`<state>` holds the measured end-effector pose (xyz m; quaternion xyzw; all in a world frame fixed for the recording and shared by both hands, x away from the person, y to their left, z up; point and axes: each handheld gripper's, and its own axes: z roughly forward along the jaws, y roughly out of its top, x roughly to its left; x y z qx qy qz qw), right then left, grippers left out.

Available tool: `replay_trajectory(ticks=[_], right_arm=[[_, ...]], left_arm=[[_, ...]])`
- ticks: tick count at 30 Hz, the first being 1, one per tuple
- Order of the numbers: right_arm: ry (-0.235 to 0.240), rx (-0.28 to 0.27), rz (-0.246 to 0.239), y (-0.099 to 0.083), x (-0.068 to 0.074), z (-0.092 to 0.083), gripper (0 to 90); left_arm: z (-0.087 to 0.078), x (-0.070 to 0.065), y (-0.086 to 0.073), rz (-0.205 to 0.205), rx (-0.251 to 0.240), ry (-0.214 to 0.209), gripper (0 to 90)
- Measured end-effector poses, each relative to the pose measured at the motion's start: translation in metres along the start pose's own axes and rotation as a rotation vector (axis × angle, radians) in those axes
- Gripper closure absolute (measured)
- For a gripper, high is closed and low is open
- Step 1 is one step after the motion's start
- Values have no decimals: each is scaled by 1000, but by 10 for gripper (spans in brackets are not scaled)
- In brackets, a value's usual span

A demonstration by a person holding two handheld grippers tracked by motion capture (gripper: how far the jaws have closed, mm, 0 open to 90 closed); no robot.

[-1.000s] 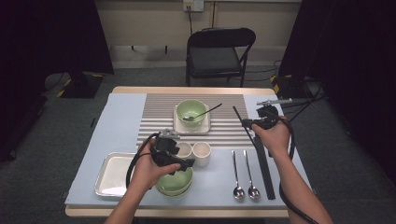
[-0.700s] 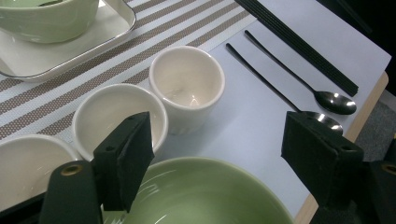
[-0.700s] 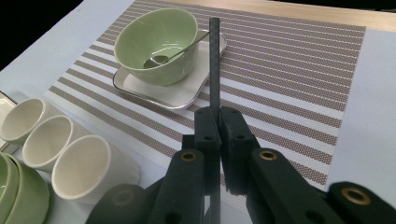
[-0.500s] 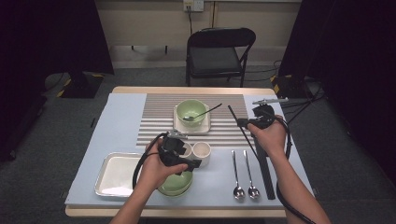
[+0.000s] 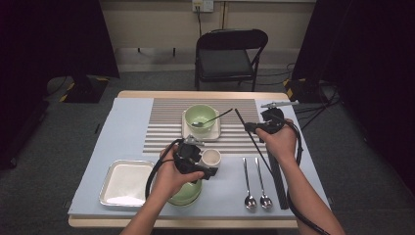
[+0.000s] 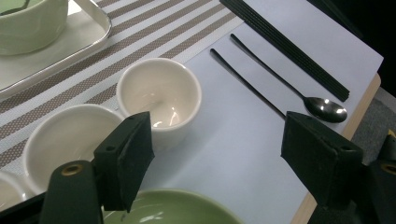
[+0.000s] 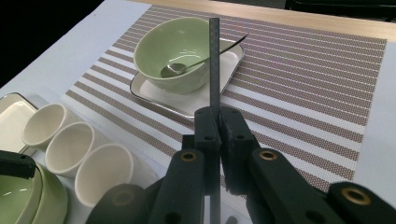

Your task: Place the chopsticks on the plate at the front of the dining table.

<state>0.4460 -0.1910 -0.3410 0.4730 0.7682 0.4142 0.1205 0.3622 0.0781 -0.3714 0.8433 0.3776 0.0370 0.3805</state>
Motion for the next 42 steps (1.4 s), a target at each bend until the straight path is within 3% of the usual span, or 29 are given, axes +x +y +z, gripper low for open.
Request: replay_trajectory(ticks=[11, 42], right_arm=[[8, -2, -12, 3, 7, 1, 867], [61, -25, -28, 11, 35, 14, 866]], left_arm=[[10, -8, 7, -2, -5, -22, 249], [24, -21, 15, 6, 6, -30, 256]])
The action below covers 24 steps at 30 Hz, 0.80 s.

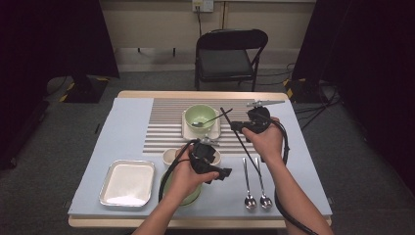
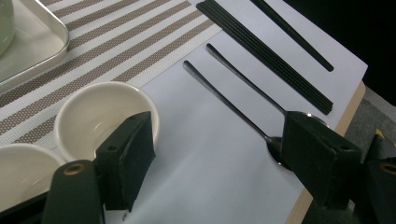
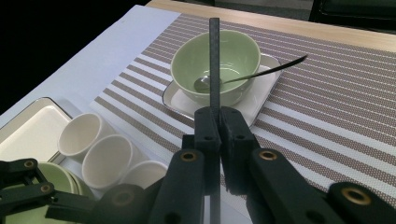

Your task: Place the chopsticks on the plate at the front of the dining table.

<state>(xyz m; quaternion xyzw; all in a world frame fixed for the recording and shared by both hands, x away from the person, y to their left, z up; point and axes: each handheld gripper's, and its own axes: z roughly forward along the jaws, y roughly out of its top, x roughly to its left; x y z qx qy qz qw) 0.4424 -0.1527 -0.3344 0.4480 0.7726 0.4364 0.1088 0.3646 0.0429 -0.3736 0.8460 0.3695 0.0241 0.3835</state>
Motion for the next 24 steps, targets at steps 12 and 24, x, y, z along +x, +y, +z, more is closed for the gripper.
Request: replay_trajectory(ticks=[12, 24], right_arm=[[13, -5, 2, 1, 5, 4, 867], [23, -10, -5, 3, 11, 7, 866]], left_arm=[[9, -7, 3, 0, -9, -18, 269], [16, -12, 5, -5, 2, -26, 280]])
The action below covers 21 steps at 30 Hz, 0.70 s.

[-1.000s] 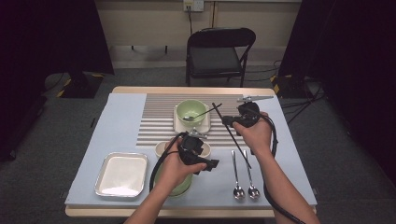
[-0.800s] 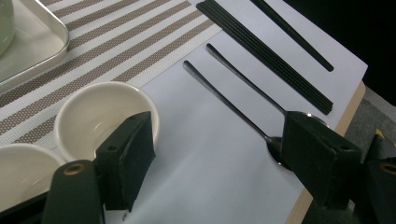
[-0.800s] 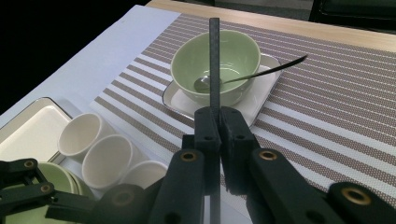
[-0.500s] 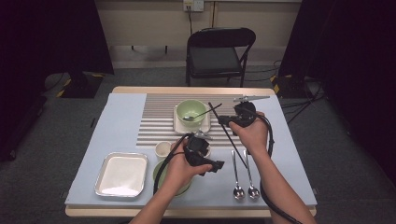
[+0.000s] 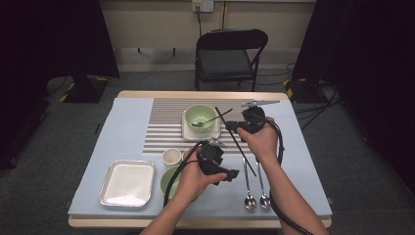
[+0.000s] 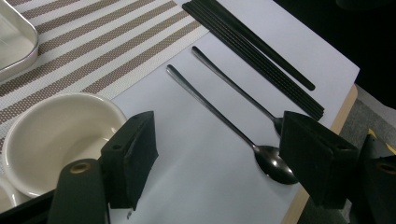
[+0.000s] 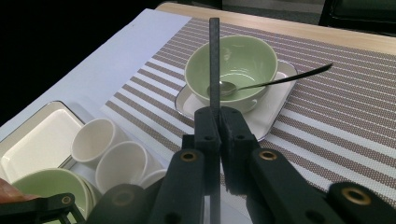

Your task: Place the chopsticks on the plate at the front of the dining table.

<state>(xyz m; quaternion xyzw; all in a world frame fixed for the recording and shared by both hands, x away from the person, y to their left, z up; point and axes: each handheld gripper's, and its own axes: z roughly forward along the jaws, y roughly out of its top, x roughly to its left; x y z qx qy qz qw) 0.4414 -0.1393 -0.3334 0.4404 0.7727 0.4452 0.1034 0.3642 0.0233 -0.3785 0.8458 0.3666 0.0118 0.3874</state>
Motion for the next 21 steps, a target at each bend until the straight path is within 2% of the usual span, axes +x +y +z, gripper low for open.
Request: replay_trajectory(ticks=[10, 19, 21], right_arm=[[13, -8, 6, 0, 4, 4, 866], [15, -5, 14, -1, 4, 5, 867], [13, -5, 13, -1, 4, 6, 866]], left_arm=[[3, -3, 1, 1, -11, -6, 324], [7, -5, 1, -21, -48, -51, 397], [7, -5, 1, -20, -50, -50, 400]])
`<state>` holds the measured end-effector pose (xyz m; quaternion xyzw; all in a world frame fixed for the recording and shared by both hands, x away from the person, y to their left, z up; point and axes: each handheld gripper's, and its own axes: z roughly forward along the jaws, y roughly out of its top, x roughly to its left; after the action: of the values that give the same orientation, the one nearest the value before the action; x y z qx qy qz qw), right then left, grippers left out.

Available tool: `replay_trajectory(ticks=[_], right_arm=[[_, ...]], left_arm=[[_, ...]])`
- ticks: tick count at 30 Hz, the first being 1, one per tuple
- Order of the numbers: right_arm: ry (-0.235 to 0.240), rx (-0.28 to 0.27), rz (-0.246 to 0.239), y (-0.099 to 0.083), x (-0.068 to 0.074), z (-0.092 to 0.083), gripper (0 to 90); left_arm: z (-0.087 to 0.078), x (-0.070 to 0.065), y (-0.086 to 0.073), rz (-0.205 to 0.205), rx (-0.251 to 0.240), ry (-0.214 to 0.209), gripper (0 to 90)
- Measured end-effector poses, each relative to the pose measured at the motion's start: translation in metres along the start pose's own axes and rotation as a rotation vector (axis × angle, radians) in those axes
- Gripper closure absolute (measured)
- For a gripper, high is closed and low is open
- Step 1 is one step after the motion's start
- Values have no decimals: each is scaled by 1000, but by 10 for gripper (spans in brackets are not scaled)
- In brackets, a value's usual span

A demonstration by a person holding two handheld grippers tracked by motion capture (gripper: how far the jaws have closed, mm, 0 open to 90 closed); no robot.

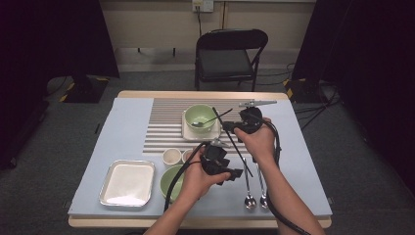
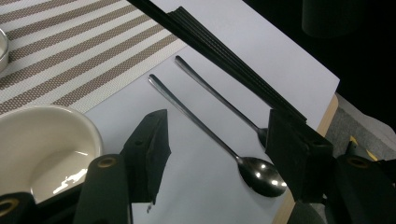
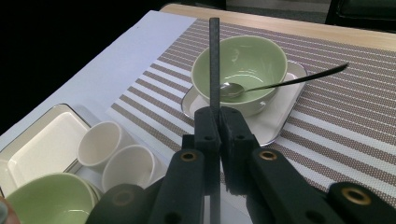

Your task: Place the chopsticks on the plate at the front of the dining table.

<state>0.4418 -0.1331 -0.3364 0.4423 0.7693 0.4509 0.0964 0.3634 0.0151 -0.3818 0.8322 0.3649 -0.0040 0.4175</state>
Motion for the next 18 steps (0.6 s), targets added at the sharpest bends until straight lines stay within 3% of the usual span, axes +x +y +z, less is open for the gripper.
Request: replay_trajectory(ticks=[11, 18], right_arm=[[2, 1, -1, 1, 3, 2, 866], [6, 1, -2, 1, 6, 5, 866]], left_arm=[[2, 1, 0, -30, -31, -25, 432], [3, 1, 0, -47, -29, -15, 453]])
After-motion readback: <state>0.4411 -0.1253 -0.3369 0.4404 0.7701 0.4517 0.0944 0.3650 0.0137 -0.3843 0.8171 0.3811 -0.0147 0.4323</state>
